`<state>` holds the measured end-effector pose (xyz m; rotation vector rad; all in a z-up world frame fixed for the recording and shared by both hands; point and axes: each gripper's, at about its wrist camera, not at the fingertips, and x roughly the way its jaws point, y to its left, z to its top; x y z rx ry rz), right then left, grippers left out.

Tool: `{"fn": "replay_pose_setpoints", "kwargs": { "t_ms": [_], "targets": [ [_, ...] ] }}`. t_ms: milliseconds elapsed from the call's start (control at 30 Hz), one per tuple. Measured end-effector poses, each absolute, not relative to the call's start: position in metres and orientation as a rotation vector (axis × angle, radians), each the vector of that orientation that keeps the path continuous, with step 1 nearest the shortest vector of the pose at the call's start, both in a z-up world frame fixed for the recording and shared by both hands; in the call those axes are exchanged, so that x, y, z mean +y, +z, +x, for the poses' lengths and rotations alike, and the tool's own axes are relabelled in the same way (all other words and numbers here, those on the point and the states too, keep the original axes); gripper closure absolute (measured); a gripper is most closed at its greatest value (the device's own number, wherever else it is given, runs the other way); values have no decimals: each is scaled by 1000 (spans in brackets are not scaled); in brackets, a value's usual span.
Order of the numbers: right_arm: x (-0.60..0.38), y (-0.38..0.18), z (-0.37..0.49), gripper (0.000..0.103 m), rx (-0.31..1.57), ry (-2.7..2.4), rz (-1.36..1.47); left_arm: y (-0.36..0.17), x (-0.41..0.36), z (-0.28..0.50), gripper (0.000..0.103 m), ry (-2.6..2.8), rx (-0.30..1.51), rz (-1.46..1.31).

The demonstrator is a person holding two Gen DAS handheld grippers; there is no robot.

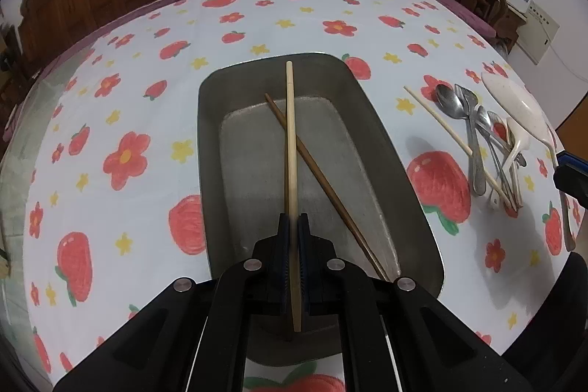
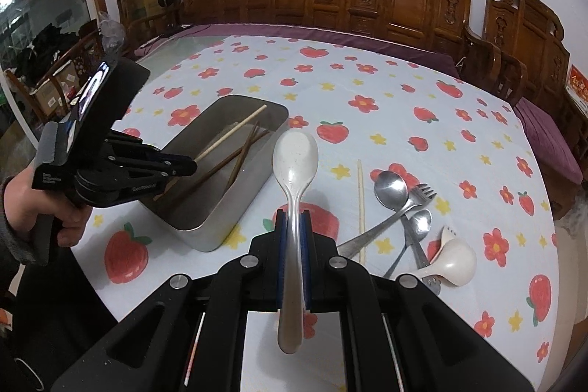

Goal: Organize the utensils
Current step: 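Drop the bamboo chopstick in the tray with the left tool while right holds spoon, then lower the white plastic spoon into the steel tray and open the right tool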

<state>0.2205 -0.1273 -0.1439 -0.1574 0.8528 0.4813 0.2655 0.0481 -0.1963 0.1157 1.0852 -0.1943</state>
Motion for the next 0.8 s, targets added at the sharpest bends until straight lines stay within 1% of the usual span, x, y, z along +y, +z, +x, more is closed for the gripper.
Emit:
{"fn": "replay_pose_setpoints", "kwargs": {
  "t_ms": [33,100,167,333,467,667,733,800],
  "targets": [
    [-125,-144,221,94,854,483,-159,-197,49,266,98,-190,1085,114],
    [-122,-144,222,94,855,484,-164,-197,49,266,88,-193,1082,109],
    [-118,-143,223,94,857,487,-168,-194,52,264,84,-195,1068,100],
    [-106,-141,226,94,854,503,-168,-182,66,258,82,-183,1037,81],
    [-90,-141,231,94,852,522,-168,-169,81,251,78,-165,1007,73],
    [-63,-140,236,94,851,557,-174,-156,104,244,76,-134,977,63],
    [-55,-141,238,94,852,568,-175,-153,112,242,71,-122,969,58],
    [-47,-141,240,94,855,576,-180,-150,120,241,64,-111,959,51]
  ]
}}
